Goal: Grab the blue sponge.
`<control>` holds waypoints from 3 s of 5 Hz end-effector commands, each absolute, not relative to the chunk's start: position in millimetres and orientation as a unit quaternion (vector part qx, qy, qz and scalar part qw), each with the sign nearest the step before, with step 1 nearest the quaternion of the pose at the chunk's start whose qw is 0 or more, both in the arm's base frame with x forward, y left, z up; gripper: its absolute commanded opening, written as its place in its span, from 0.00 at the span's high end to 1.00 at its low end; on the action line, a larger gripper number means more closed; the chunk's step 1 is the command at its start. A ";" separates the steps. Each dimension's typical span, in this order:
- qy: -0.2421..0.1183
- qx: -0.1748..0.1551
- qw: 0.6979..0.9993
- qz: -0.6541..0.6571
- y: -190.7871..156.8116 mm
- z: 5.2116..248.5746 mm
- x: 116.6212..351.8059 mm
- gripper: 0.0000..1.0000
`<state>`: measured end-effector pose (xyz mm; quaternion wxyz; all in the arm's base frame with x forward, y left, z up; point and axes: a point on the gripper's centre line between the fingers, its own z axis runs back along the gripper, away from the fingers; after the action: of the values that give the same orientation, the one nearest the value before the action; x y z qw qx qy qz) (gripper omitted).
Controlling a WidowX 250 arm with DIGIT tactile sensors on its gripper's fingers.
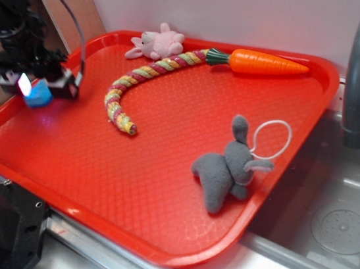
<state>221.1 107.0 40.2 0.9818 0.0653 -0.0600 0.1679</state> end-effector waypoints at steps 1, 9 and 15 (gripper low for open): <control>-0.085 0.070 0.984 0.138 102.8 62.5 231.1 0.00; -0.068 0.021 0.965 -0.254 114.3 9.6 244.6 1.00; -0.151 0.011 0.988 0.033 -7.3 180.6 237.2 1.00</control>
<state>225.7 -9.6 164.0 0.9922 0.0110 -0.1213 0.0279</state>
